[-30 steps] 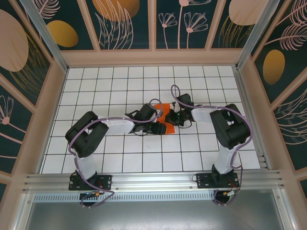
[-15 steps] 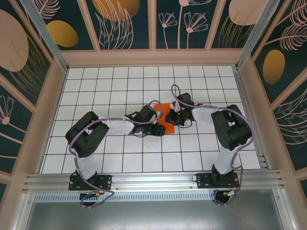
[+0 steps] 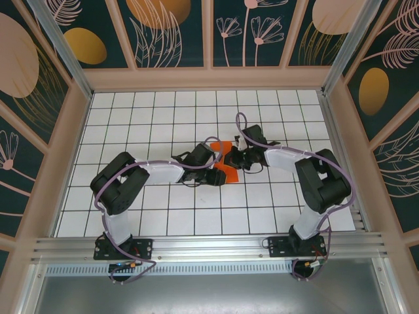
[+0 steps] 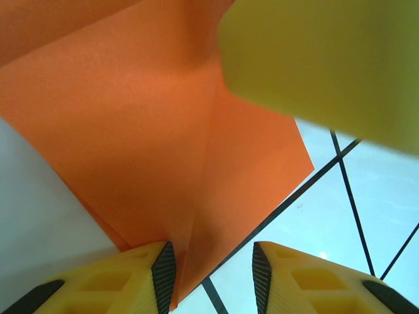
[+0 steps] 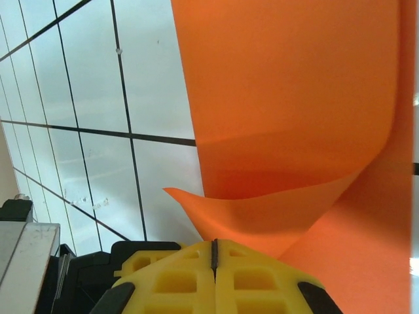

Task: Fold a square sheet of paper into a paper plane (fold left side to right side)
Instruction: Fold the triangle a second time at the center of the table.

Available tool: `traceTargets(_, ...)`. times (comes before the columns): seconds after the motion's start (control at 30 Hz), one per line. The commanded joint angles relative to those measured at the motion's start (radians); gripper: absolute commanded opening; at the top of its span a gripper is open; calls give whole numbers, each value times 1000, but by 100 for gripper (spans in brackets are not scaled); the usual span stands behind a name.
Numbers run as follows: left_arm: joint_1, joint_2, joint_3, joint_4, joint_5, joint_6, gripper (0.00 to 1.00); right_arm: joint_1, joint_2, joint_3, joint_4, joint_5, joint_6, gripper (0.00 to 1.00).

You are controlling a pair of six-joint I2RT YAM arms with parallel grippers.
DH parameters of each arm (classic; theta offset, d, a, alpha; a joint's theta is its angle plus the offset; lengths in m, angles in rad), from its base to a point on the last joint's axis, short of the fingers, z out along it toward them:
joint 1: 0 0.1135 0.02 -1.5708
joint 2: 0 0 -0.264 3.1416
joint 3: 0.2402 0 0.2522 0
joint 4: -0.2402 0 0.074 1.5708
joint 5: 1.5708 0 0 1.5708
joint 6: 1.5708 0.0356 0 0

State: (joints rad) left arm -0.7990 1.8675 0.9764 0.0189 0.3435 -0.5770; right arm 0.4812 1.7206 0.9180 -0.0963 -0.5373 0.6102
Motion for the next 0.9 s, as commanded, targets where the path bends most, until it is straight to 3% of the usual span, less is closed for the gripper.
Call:
traceTargets(0.0, -11, 58, -10, -89, -34, 19, 40, 23, 44, 9, 35, -26, 21, 6)
traceTargets(0.53, -12, 68, -10, -130, -84, 31, 39, 42, 119, 42, -82, 185, -75, 7)
traceTargets(0.87, -12, 74, -10, -148, -98, 59, 38, 21, 112, 67, -91, 201, -98, 8)
